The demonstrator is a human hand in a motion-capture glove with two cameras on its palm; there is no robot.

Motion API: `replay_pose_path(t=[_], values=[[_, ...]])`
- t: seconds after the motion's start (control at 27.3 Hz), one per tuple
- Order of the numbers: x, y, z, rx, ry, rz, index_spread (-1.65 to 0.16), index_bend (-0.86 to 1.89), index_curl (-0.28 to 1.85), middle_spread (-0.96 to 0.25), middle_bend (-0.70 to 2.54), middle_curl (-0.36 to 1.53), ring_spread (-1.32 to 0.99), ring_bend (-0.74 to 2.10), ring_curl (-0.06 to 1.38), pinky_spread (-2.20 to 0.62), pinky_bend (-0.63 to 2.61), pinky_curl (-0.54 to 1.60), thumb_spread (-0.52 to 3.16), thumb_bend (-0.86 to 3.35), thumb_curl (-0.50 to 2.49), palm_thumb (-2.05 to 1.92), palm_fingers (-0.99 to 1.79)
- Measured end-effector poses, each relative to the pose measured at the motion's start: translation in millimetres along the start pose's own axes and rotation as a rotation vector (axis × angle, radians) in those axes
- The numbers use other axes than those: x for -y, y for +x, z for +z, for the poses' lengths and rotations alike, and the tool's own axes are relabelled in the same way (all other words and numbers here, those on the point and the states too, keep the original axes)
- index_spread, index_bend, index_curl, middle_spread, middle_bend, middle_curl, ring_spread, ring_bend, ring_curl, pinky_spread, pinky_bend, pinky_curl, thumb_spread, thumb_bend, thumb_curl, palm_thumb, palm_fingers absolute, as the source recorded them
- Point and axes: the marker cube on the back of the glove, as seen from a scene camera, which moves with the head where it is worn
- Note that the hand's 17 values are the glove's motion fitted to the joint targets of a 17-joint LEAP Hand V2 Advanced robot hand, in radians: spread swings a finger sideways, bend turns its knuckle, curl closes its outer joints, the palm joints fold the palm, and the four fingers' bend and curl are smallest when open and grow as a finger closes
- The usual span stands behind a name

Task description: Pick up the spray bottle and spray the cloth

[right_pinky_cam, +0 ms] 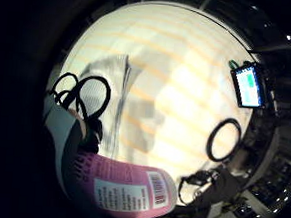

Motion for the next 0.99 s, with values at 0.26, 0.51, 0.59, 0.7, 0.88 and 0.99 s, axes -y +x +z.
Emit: replay_pose_path(t=[0.26, 0.51, 0.59, 0.7, 0.88, 0.99], values=[[-7.8, -41.4, -8.5, -0.109, -0.089, -0.019, -0.13, 0.55, 0.53, -0.07, 0.62, 0.5, -0.14, 0.64, 0.46, -0.2, 0.38, 0.42, 0.18, -0.03, 0.69, 0.95, 1.4], [-10.6, -68.5, 7.8, -0.264, -0.108, -0.009, -0.13, 0.55, 0.53, -0.07, 0.62, 0.51, -0.14, 0.64, 0.47, -0.2, 0.38, 0.42, 0.17, -0.03, 0.71, 0.95, 1.4], [-11.0, -71.0, 21.6, -0.289, -0.127, -0.006, -0.13, 0.56, 0.53, -0.07, 0.63, 0.51, -0.14, 0.64, 0.47, -0.2, 0.38, 0.42, 0.17, -0.03, 0.71, 0.95, 1.4], [-11.7, -69.9, 41.5, -0.288, -0.162, -0.004, -0.12, 0.56, 0.53, -0.06, 0.63, 0.51, -0.14, 0.64, 0.47, -0.2, 0.38, 0.43, 0.17, -0.03, 0.72, 0.94, 1.4], [-14.7, -68.1, 60.6, -0.261, -0.202, -0.009, -0.12, 0.56, 0.54, -0.06, 0.63, 0.51, -0.14, 0.64, 0.47, -0.2, 0.38, 0.43, 0.17, -0.03, 0.73, 0.94, 1.4], [-17.4, -68.5, 57.5, -0.258, -0.197, -0.014, -0.12, 0.56, 0.54, -0.06, 0.63, 0.51, -0.14, 0.64, 0.47, -0.2, 0.38, 0.43, 0.17, -0.03, 0.73, 0.94, 1.4]])
